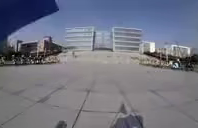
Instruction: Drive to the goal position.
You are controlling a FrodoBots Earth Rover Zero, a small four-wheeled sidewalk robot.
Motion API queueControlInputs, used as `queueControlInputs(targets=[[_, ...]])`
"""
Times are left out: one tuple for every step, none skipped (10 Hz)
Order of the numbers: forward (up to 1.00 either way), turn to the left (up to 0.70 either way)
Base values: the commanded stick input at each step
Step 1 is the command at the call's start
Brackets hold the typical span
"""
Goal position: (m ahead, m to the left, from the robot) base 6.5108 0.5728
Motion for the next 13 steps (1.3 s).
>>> queueControlInputs(targets=[[1.00,0.00],[1.00,0.00],[1.00,0.00],[1.00,0.00],[1.00,0.00],[1.00,0.00],[1.00,0.00],[1.00,0.00],[1.00,0.00],[1.00,0.00],[1.00,0.00],[1.00,0.00],[1.00,0.00]])
